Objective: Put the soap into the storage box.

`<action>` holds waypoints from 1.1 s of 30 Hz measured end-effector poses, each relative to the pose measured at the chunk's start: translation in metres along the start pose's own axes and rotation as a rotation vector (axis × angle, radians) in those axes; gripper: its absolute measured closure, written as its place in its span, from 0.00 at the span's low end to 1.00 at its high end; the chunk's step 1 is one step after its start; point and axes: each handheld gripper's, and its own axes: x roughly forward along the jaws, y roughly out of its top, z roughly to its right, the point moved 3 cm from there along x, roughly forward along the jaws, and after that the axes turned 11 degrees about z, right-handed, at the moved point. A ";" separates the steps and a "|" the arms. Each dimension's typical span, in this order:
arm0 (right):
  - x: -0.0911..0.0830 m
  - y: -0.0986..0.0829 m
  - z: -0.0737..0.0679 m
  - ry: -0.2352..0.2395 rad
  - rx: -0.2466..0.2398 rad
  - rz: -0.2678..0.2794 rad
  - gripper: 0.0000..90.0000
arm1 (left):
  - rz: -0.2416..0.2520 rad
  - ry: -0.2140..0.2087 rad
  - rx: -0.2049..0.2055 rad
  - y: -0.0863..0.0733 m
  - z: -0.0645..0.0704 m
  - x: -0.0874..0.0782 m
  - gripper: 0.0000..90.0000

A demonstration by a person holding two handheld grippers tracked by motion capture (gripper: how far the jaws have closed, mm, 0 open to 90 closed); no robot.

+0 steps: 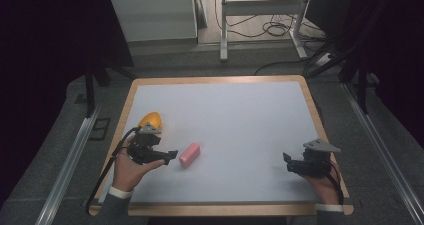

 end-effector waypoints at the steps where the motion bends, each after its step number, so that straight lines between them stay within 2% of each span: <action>1: 0.000 0.000 0.000 0.000 -0.003 -0.002 0.07 | 0.000 0.000 0.000 0.000 0.000 0.000 0.22; 3: 0.001 0.000 0.000 0.000 -0.004 -0.003 0.07 | -0.026 -0.016 0.014 0.003 0.003 0.007 0.22; 8: 0.002 -0.002 -0.001 -0.001 -0.006 -0.013 0.07 | -0.062 -0.022 0.020 0.007 0.006 0.020 0.23; 16: 0.001 -0.003 0.004 -0.014 0.004 -0.010 0.07 | -0.079 -0.032 0.027 0.008 0.009 0.029 0.23; 23: 0.001 -0.003 0.003 -0.015 0.004 -0.012 0.07 | -0.104 -0.040 0.036 0.009 0.014 0.038 0.23; 31: 0.002 -0.003 0.003 -0.018 0.001 -0.013 0.07 | -0.126 -0.057 0.018 0.009 0.016 0.050 0.26; 33: 0.003 -0.004 0.003 -0.020 -0.002 -0.016 0.07 | -0.137 -0.046 0.018 0.009 0.017 0.054 0.27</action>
